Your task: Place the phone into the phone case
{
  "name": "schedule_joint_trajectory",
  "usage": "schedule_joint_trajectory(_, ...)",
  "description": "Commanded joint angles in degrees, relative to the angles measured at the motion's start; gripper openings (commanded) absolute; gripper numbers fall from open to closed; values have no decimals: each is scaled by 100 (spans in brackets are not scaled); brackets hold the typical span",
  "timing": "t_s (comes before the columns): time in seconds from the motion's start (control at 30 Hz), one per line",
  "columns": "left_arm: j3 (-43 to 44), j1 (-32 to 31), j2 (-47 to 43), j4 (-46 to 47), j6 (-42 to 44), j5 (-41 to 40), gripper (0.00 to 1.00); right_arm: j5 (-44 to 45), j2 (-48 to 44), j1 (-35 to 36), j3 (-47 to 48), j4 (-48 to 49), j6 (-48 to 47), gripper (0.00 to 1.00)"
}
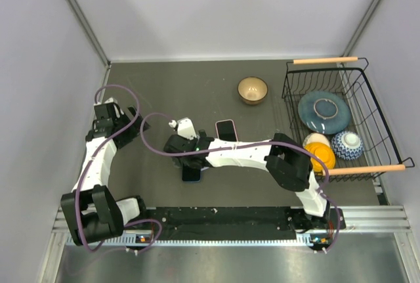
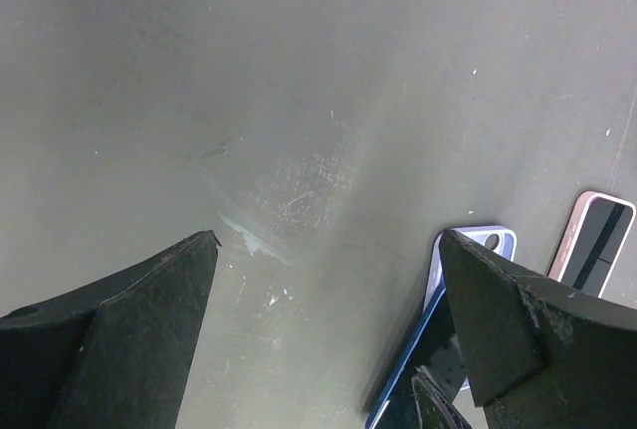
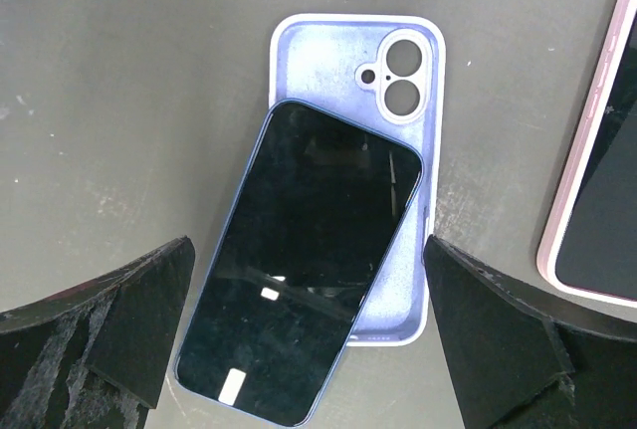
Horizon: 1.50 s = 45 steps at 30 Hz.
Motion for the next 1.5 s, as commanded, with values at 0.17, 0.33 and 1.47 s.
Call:
schedule_joint_trajectory(0.17, 109, 87, -152, 103, -72, -281, 99, 503, 151, 199, 602, -594, 596, 99)
schedule_joint_trajectory(0.33, 100, 96, -188, 86, -89, -325, 99, 555, 371, 216, 699, -665, 746, 99)
schedule_joint_trajectory(1.47, 65, 122, -223, 112, -80, -316, 99, 327, 591, 216, 901, -700, 624, 72)
